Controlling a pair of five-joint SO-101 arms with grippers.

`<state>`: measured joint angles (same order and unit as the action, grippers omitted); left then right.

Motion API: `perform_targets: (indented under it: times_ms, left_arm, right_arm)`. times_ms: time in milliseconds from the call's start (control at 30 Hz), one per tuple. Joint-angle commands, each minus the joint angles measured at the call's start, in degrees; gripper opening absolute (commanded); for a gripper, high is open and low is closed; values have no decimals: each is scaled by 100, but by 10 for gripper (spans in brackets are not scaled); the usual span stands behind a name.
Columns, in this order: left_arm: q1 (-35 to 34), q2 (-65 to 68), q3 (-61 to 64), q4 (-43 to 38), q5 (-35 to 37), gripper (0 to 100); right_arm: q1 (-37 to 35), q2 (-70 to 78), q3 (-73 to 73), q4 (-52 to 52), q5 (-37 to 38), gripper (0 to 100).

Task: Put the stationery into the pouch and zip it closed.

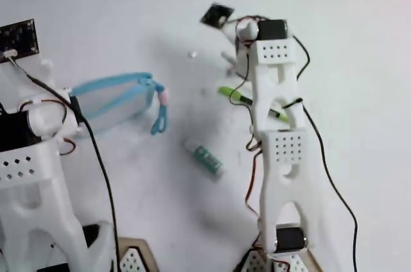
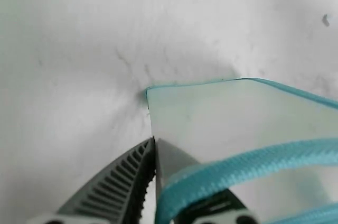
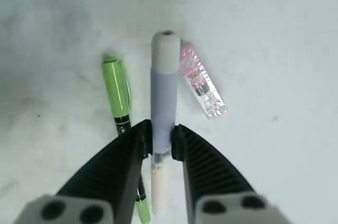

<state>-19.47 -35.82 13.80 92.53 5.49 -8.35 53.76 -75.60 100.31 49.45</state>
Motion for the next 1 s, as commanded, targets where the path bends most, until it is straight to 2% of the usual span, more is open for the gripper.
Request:
perform_targets:
  times_ms: [0, 133, 267, 467, 567, 667, 733, 867, 967]
  left_arm:
    - [22, 4, -35, -114, 18, 22]
    - [22, 4, -44, -105, 9, 22]
    - [22, 4, -53, -97, 9, 22]
    - [22, 4, -35, -97, -9, 22]
    - [22, 4, -35, -97, -9, 22]
    - [22, 4, -35, -97, -9, 22]
    - [22, 4, -35, -97, -9, 22]
    - [48, 4, -35, -97, -9, 22]
    - [48, 4, -44, -97, -9, 22]
  right_arm:
    - [-127, -1086, -229, 119, -589, 18]
    - [-391, -2062, -229, 119, -1644, 18]
    - [-998, -3108, -229, 119, -3385, 18]
    - [-2316, -4585, -299, 84, -5908, 18]
    - [-2703, -5095, -299, -66, -6840, 18]
    - [-2941, -5525, -299, -207, -7305, 18]
    - [-3196, -5719, -290, -215, -7314, 18]
    - [-3626, -5868, -290, -189, -7244, 18]
    - [-3934, -6026, -299, 57, -6822, 18]
